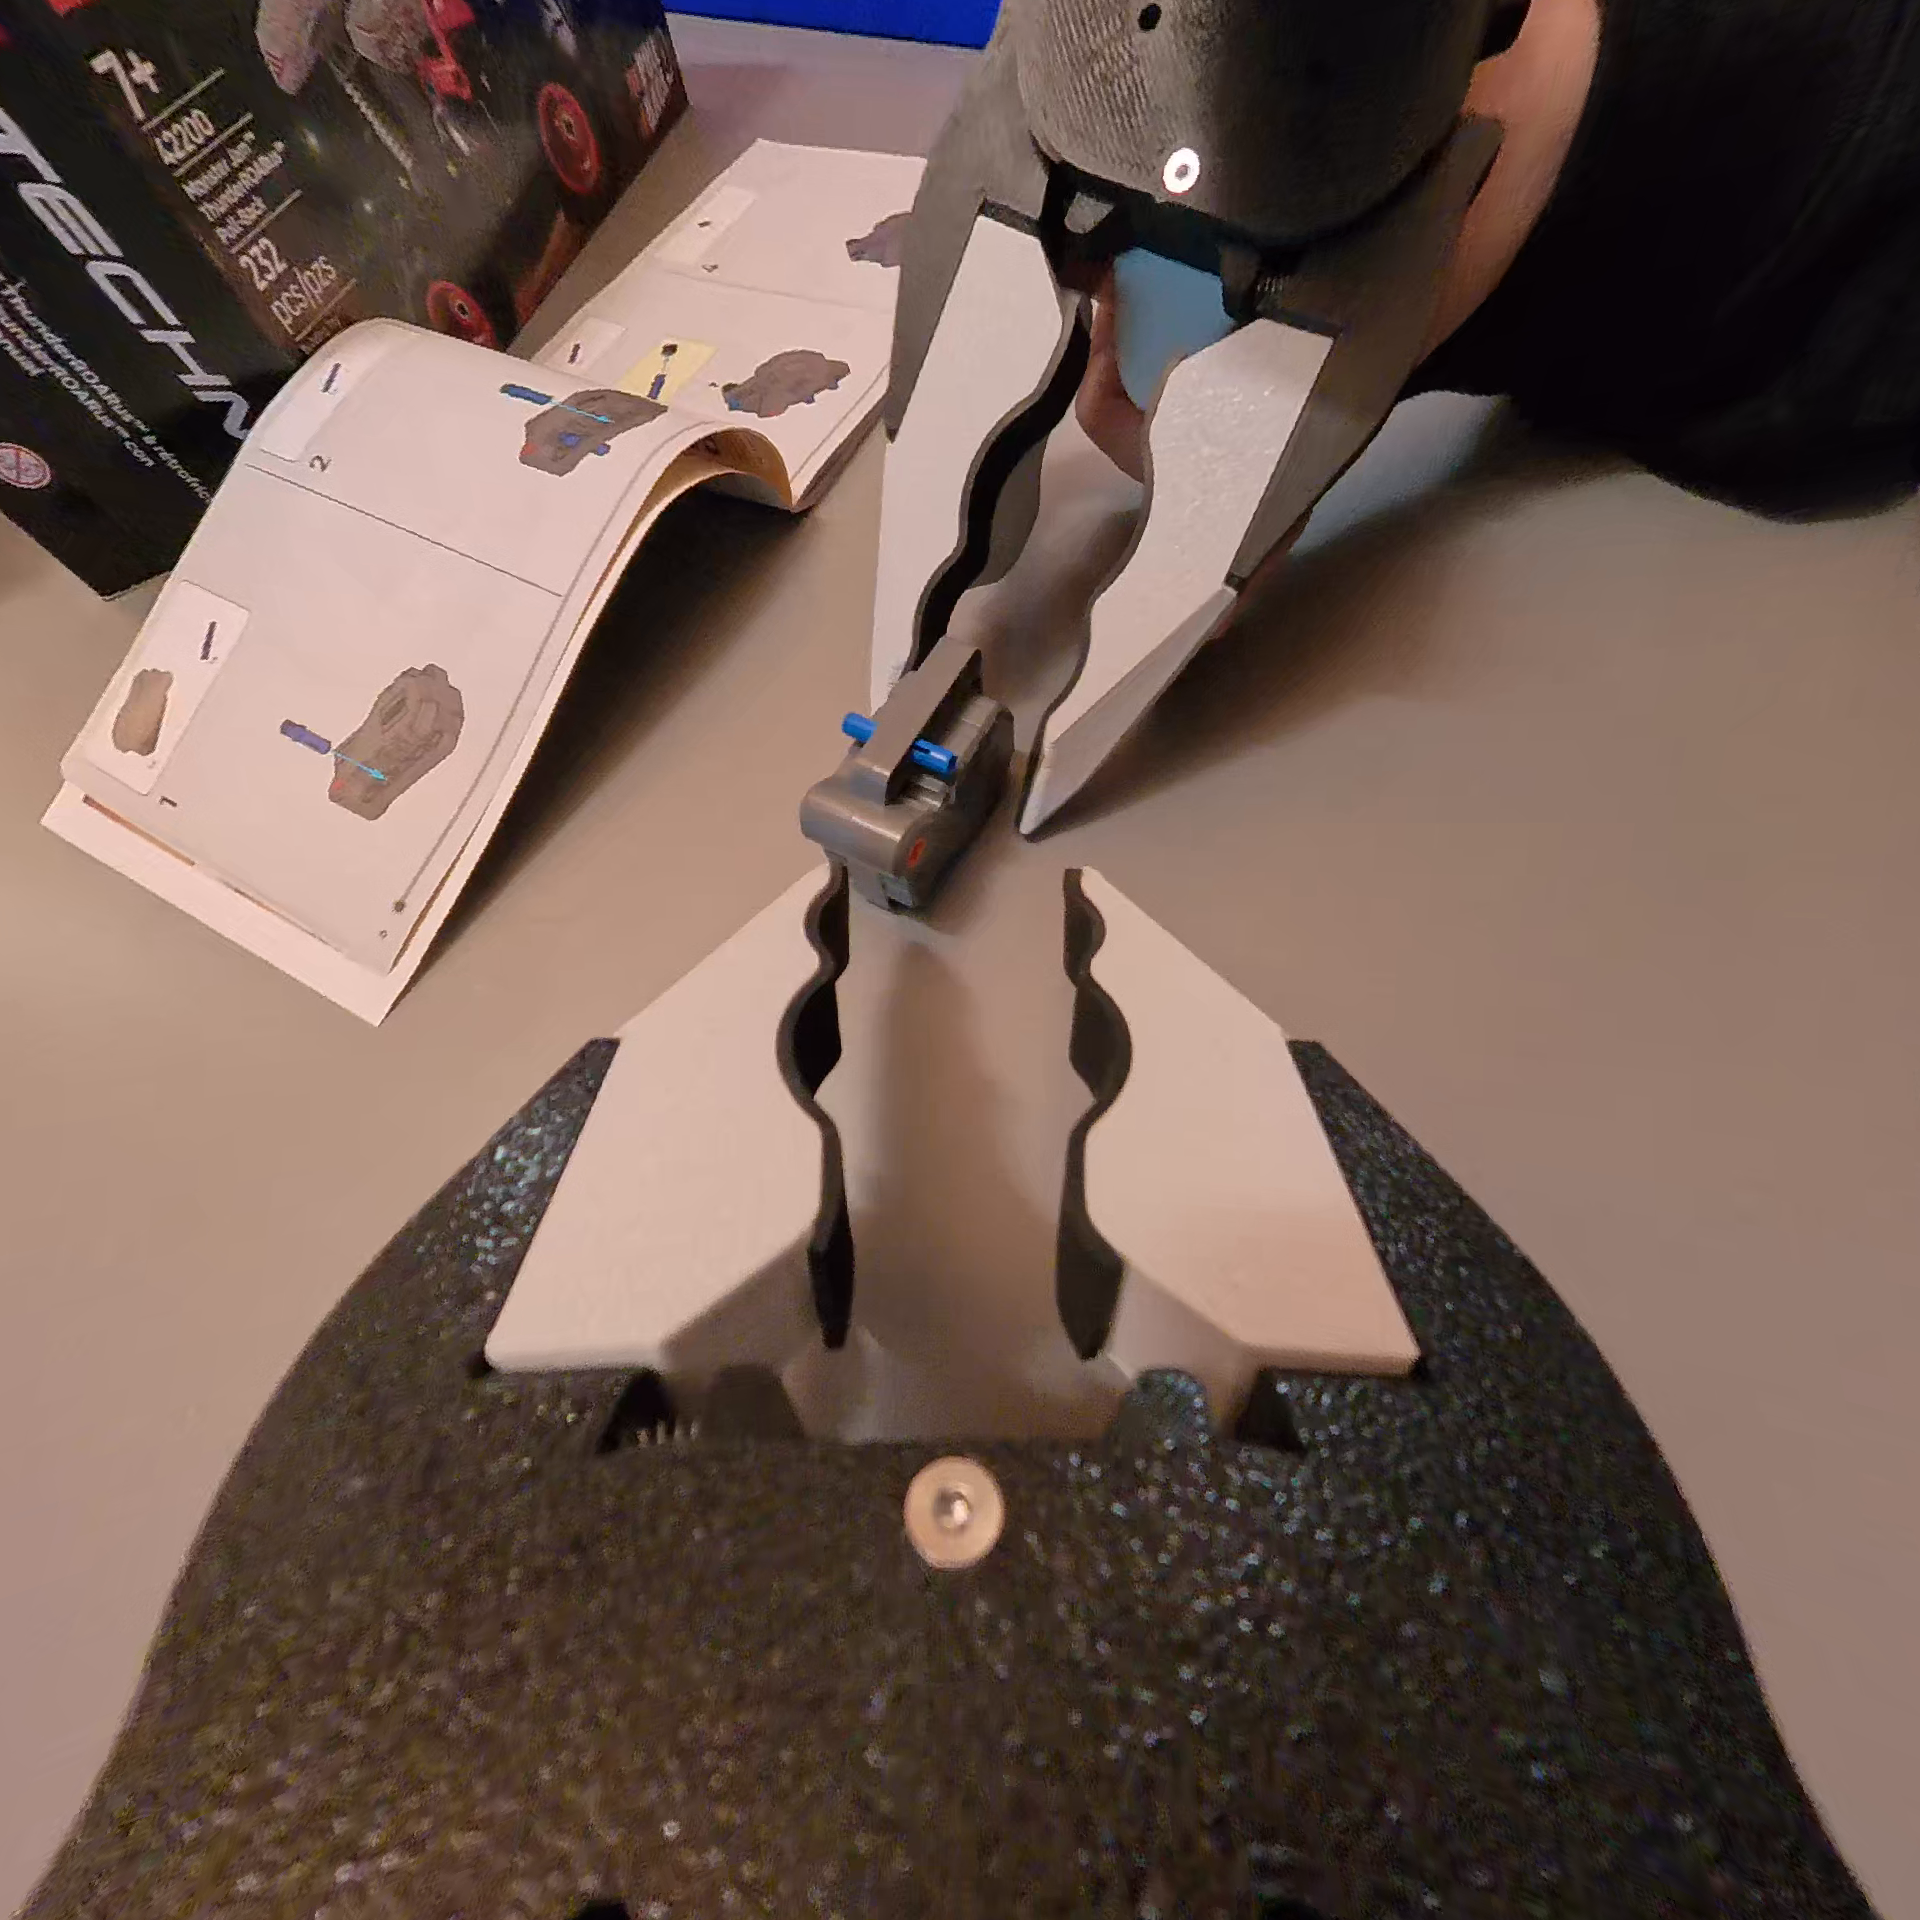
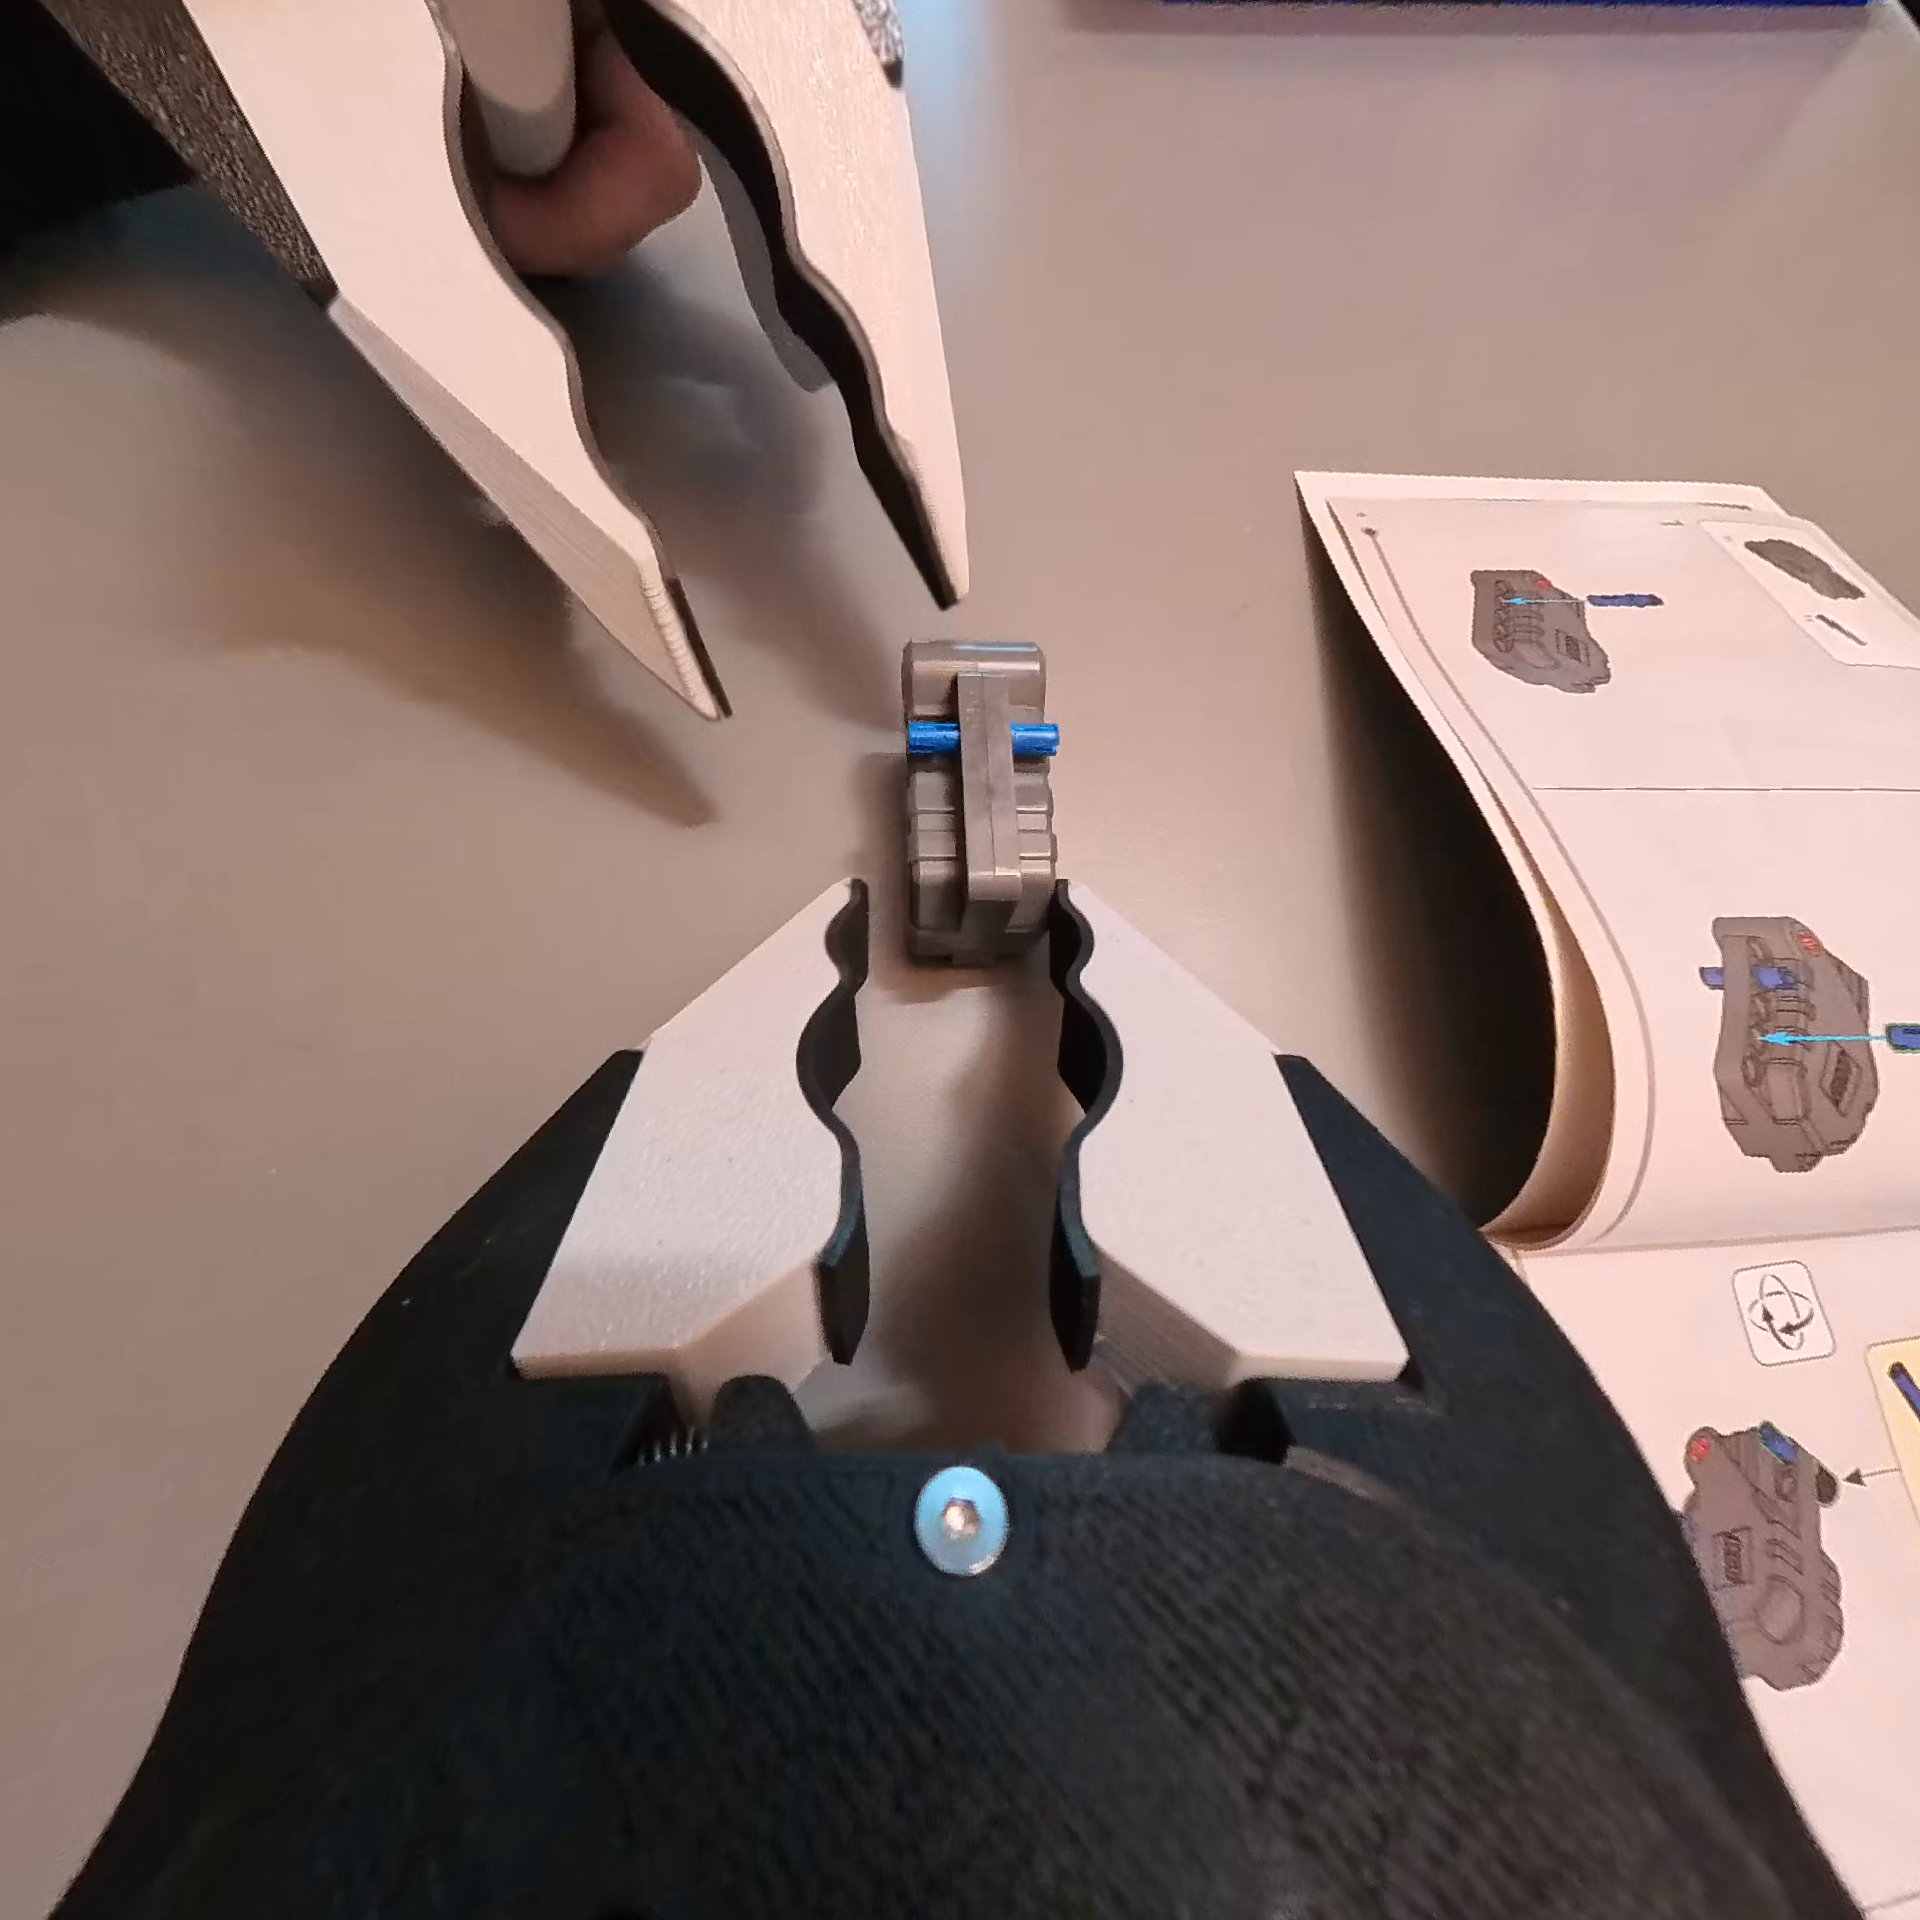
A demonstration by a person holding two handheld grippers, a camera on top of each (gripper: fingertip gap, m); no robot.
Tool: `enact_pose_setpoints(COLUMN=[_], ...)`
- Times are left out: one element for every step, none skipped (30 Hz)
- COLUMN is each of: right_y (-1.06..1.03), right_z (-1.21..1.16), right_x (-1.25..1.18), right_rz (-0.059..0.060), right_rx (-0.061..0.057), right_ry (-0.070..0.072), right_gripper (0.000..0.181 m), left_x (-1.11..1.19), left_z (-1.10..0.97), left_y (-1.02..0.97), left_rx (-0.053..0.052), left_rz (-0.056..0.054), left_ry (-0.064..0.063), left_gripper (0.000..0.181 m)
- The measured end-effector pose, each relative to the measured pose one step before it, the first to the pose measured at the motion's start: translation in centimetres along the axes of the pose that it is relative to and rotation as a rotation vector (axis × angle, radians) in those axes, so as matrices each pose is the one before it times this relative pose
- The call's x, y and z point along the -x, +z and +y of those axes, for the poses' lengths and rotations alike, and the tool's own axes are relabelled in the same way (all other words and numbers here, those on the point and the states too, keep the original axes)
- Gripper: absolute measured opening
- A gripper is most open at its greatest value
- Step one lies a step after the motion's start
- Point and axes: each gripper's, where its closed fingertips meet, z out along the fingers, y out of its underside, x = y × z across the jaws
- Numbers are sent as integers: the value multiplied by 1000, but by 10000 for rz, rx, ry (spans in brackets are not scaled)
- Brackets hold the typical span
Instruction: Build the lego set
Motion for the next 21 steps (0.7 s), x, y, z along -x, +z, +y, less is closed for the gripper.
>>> enact_pose_setpoints(right_y=[-63, -112, -130, -161, -189, -203, -197, -228, -285, -312, -283, -204, -175, -162, -138, -113, -64, -55, -67, -38, -2], right_z=[-65, -82, -143, -194, -233, -242, -327, -530, -827, -935, -751, -438, -127, 35, 76, 117, 146, 35, -96, -53, 65], right_x=[-68, 4, 8, 0, -45, -92, -82, -198, -397, -415, -298, -381, -509, -570, -443, -231, -162, -283, -304, -106, -24], right_rz=[31, -27, -57, -70, -36, 2, 18, 137, 343, 388, 290, 278, 307, 304, 198, 64, 28, 131, 164, 35, -23], right_rx=[-37, -62, -112, -156, -175, -174, -210, -288, -434, -492, -399, -242, -90, -6, 6, 19, 44, -9, -84, -69, 4], right_ry=[8, 15, 57, 75, 59, 31, -19, -99, -187, -207, -180, -136, -110, -77, -40, -3, 19, 30, 31, 27, -1], right_gripper=[33, 34, 34, 35, 35, 35, 35, 35, 35, 35, 35, 35, 35, 34, 34, 34, 34, 33, 33, 32, 32], left_x=[65, 88, 99, 140, 171, 162, 160, 180, 213, 320, 524, 718, 878, 1128, 1472, 1869, 2154, 2346, 2550, 2761, 2756], left_z=[-21, -31, -50, -66, -103, -133, -165, -192, -214, -254, -312, -334, -309, -193, 1, 238, 438, 604, 737, 842, 898], left_y=[-110, -98, -109, -110, -122, -137, -167, -242, -354, -501, -678, -864, -1033, -1151, -1249, -1264, -1207, -1080, -908, -697, -450], left_rx=[-51, -51, -64, -81, -102, -126, -147, -152, -147, -142, -144, -132, -68, 52, 217, 378, 484, 537, 569, 589, 597], left_rz=[-6, -18, -29, -45, -56, -46, -33, -30, -39, -83, -185, -268, -300, -356, -471, -588, -643, -635, -643, -681, -610], left_ry=[-63, -48, -41, -55, -85, -105, -101, -87, -80, -83, -94, -73, -4, 72, 125, 153, 151, 110, 47, -16, -42], left_gripper=[38, 38, 38, 38, 37, 37, 37, 36, 36, 36, 36, 36, 36, 35, 34, 33, 32, 31, 29, 27, 26])
